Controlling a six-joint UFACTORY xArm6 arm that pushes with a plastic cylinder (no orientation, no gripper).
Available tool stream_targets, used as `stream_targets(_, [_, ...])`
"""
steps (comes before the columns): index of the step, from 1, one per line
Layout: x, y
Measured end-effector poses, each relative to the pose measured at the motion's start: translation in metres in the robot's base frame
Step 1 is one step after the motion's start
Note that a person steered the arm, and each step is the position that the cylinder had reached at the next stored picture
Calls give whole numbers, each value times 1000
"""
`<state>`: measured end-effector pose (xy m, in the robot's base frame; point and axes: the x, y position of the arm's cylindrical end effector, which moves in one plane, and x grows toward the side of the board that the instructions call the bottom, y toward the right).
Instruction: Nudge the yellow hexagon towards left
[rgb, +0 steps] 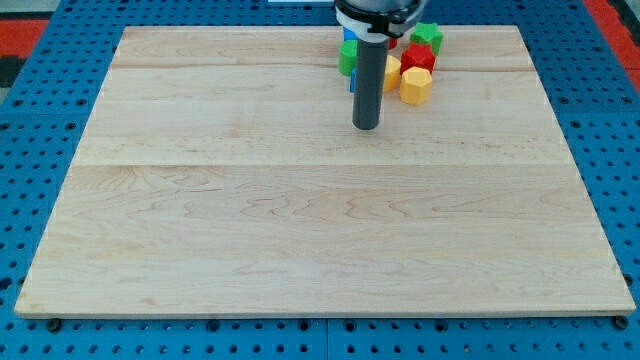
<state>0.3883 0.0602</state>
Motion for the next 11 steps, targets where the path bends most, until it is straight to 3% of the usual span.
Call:
stream_targets(1, [21,76])
stream_targets(2, [12,158])
stream_targets(3, [-40,188])
stream_targets(5, [-50,112])
stream_targets(6, [-52,101])
stream_targets(11, [-61,101])
